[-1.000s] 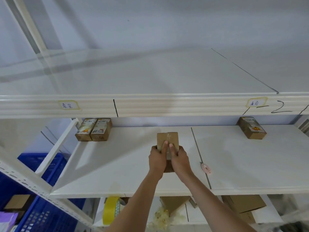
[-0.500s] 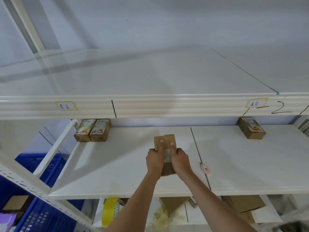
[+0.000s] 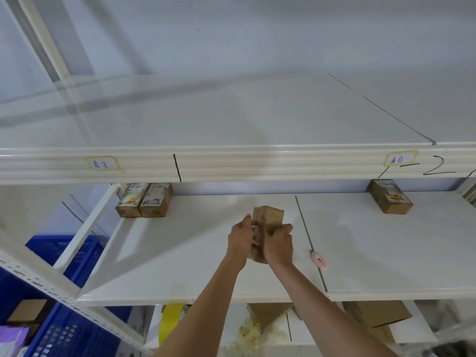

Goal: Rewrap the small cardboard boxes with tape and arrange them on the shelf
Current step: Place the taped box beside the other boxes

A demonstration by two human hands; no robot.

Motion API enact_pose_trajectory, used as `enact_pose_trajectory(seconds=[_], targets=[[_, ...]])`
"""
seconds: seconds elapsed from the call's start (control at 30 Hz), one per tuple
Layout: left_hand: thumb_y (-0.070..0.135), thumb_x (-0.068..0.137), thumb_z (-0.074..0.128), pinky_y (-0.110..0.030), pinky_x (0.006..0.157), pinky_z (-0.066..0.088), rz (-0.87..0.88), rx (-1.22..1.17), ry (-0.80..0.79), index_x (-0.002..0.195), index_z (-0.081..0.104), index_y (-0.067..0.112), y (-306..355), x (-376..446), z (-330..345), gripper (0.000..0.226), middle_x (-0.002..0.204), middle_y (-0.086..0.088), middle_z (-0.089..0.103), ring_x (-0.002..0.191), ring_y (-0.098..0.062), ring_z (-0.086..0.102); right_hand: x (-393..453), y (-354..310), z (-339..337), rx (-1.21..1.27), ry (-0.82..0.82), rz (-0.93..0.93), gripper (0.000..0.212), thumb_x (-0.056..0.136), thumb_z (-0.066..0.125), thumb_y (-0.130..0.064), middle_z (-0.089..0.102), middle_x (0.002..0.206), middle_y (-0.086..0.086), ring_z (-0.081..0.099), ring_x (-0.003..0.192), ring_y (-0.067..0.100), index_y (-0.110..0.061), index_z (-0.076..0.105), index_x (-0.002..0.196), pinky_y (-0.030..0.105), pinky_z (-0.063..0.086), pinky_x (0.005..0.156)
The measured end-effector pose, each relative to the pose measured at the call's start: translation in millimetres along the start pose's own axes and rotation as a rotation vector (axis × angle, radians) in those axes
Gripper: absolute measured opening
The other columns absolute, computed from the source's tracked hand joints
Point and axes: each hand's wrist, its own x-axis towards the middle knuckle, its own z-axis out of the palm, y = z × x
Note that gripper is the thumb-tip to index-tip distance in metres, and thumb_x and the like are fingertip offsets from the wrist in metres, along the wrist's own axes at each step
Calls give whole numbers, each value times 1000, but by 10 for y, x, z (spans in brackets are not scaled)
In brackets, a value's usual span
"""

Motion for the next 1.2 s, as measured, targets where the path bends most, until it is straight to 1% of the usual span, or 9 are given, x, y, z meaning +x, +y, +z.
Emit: enact_pose_trajectory(seconds=[0.07,0.23,0.3,0.37,0.5,0.9,1.0,1.07,1.2], targets=[[56,98,42,-34,87,53,-20,19,-110,108,63,25,57,-34,18,39,111,-3,71,98,-18,66,-13,9,2,-27,-40,-104,32,104,43,-42,65,112,7,66,96,26,-16,43,123,39,57,79],[37,86,77,-28,68,54,6,-61,-19,106,54,21,-38,57,-165,34,99,-2,68,87,-17,68,6,24,-144,145,-138,-271,27,107,42,-26,70,106,0,68,93,12,-18,67,114,17,53,66],[30,93,69,-34,74,59,-27,-107,-39,122,58,11,-118,82,-242,36,103,-9,72,92,-25,71,75,19,-200,186,-104,-277,22,103,51,-30,64,116,0,65,97,14,-22,63,120,18,52,65],[25,100,55,-39,79,60,-17,-151,-107,126,62,7,-160,43,-251,32,102,-13,73,94,-30,71,128,15,-213,208,-156,-147,41,100,56,-42,52,126,1,62,102,18,-24,49,136,25,55,69],[33,106,35,-37,73,59,-16,-161,-123,121,65,18,-162,-29,-185,37,101,-11,76,90,-28,75,94,43,-118,214,-383,-6,44,102,44,-52,70,108,-2,71,89,13,-19,56,129,25,54,64],[43,104,47,-39,76,62,25,-29,84,116,65,15,-296,39,-163,36,97,-5,75,85,-22,75,52,88,154,356,-329,11,33,101,49,-48,75,97,-3,74,84,15,-25,67,116,29,58,63],[47,104,42,-45,84,60,7,-34,98,141,43,16,-313,81,-215,48,115,-7,70,95,-25,72,103,59,252,319,-377,126,48,101,42,-55,72,103,3,71,89,20,-17,57,124,37,58,78],[48,105,40,-38,78,58,-25,-49,98,149,29,25,-301,60,-267,51,122,-9,65,100,-25,69,105,14,307,345,-420,224,51,102,42,-51,67,106,5,67,94,22,-13,44,136,40,55,85],[25,106,44,-30,79,58,79,0,42,148,37,24,-377,53,-403,43,125,-2,64,105,-19,67,98,-65,315,289,-491,133,72,100,49,-38,55,134,8,59,112,30,-23,6,156,42,49,96]])
